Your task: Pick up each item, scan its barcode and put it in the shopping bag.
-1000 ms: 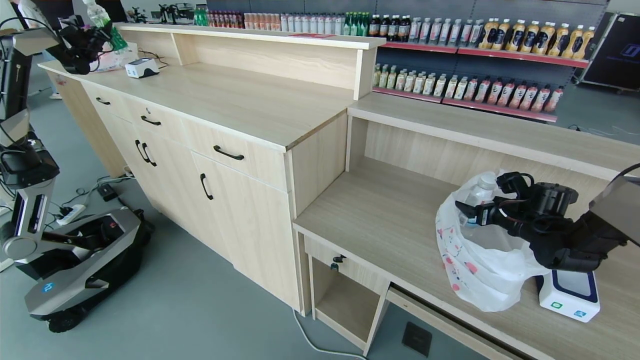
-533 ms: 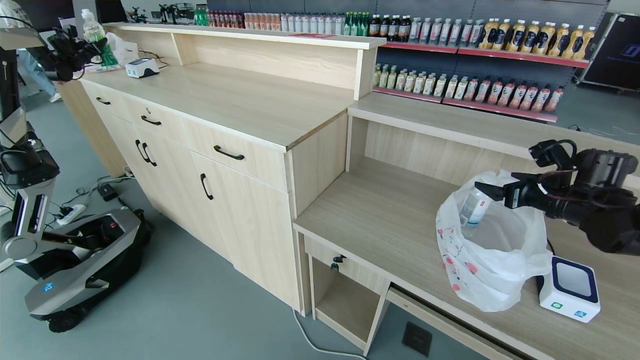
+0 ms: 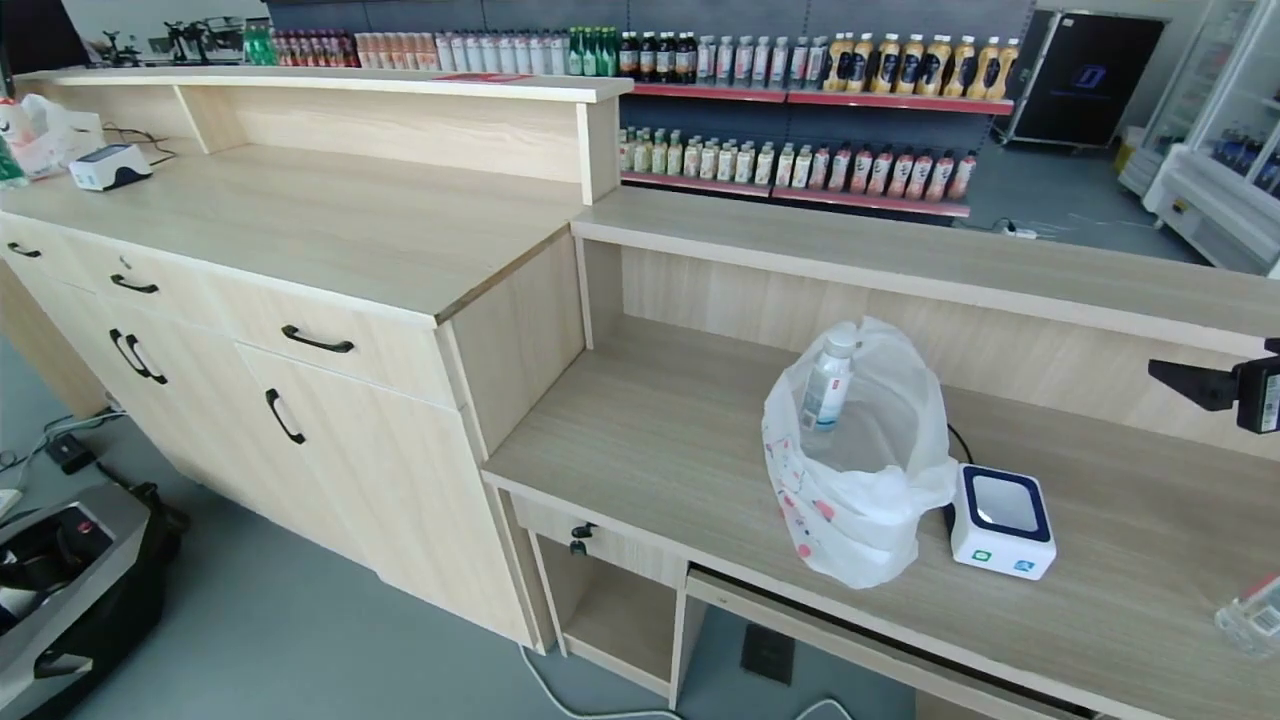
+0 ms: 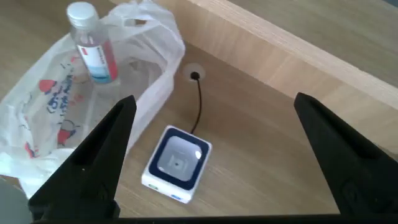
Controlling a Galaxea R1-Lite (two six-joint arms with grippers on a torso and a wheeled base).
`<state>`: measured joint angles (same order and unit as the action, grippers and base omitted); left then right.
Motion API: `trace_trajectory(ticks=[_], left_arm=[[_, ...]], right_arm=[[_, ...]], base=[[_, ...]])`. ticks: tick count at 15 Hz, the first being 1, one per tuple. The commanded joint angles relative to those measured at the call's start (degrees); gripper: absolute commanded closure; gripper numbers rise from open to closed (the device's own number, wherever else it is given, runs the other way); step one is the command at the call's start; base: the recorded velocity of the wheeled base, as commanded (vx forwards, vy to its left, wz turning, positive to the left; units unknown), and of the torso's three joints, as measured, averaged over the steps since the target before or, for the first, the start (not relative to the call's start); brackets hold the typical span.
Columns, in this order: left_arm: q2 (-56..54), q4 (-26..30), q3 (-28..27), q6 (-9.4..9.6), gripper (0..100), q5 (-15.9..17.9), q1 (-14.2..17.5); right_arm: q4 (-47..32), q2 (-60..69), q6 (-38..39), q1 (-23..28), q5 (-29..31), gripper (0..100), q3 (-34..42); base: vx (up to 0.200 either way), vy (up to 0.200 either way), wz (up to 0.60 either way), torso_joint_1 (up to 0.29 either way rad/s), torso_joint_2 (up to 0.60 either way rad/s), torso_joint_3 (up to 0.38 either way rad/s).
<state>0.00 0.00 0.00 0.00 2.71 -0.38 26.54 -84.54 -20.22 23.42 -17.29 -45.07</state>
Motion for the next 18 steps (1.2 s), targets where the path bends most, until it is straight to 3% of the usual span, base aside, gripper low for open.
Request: trace_trajectory(ticks=[1, 3, 7, 9, 13, 18], left_arm=[[0.1, 0.0, 0.0, 0.00, 0, 0.0, 0.0], [0.1, 0.0, 0.0, 0.00, 0, 0.0, 0.0], [0.1, 0.0, 0.0, 0.00, 0, -0.1, 0.0], [0.1, 0.0, 0.0, 0.00, 0, 0.0, 0.0], [0.1, 0.0, 0.0, 0.00, 0, 0.0, 0.0], [0.1, 0.0, 0.0, 0.00, 0, 0.0, 0.0]], right_arm=[[-2.0, 1.3, -0.2, 2.8, 2.6, 0, 0.0], [-2.5, -3.3, -2.5, 7.0, 4.8, 0, 0.6], [3.5, -8.5, -4.4, 14.6, 3.8, 0, 4.6], [4.2, -7.7, -4.5, 16.9, 1.3, 0, 7.3], [4.7, -9.1, -10.0, 21.0, -9.5, 0, 14.0], [18.8, -17.7, -12.6, 25.3, -13.3, 0, 14.9]], base=[[0.000, 0.000, -0.60, -0.002, 0.00, 0.007], [0.000, 0.000, -0.60, 0.005, 0.00, 0.005], [0.000, 0.000, 0.00, 0.000, 0.00, 0.000], [0.000, 0.000, 0.00, 0.000, 0.00, 0.000], [0.000, 0.000, 0.00, 0.000, 0.00, 0.000], [0.000, 0.000, 0.00, 0.000, 0.00, 0.000]])
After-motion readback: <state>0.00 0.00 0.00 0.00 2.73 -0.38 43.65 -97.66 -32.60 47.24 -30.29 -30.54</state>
